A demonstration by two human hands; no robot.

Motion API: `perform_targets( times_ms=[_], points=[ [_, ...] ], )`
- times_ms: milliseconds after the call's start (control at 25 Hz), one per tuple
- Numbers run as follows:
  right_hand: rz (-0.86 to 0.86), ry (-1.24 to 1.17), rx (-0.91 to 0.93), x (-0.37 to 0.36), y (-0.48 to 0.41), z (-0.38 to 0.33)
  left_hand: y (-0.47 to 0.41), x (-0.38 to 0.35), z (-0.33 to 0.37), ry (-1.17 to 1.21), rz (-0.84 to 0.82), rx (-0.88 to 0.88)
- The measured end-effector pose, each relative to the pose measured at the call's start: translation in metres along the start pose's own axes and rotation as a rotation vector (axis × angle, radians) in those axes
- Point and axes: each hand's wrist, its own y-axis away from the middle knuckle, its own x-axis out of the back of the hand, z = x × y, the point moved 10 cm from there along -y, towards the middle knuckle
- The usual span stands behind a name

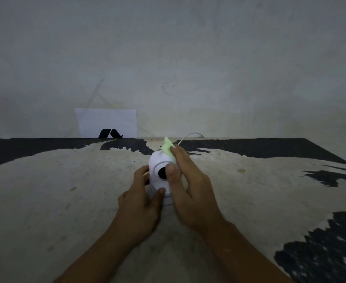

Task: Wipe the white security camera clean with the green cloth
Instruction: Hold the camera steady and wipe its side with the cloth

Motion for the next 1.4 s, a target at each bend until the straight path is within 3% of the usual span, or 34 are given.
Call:
perform_targets(
  times_ms=[160,320,400,520,640,760,960,1160,1280,1400],
  points=[
    [-0.015,-0.242,-0.236,-0.002,0.000,0.028,0.001,0.000,0.001,0.017,-0.009,0.019],
    [0.041,0.109,0.037,0.006,0.006,-0.001,0.000,0.000,0.000,0.000,-0.006,0.005],
    [0.047,0.160,0.121,0.003,0.006,-0.012,-0.001,-0.001,-0.001,-0.015,-0.003,0.013],
    [0.069,-0.025,0.060,0.000,-0.001,-0.004,-0.001,-0.002,-0.002,-0.007,-0.006,0.020],
    [0.043,-0.236,-0.172,-0.003,-0.004,0.021,0.000,-0.001,-0.001,-0.002,-0.011,0.012],
    [-0.029,-0.289,-0.312,-0.004,0.001,0.035,0.000,0.000,0.000,-0.010,-0.002,0.005],
    [-0.007,-0.103,-0.081,0.004,0.005,0.014,-0.001,0.000,-0.001,0.023,-0.010,0.026],
    [-0.062,-0.087,-0.149,0.002,0.007,0.021,0.000,0.002,0.002,-0.014,0.002,0.023],
    [0.130,0.066,-0.038,0.021,0.007,0.013,0.000,0.003,0.003,-0.022,0.006,0.018],
    [0.232,0.121,-0.092,0.031,0.008,0.022,0.001,0.005,0.006,-0.021,0.019,0.001]
  ],
)
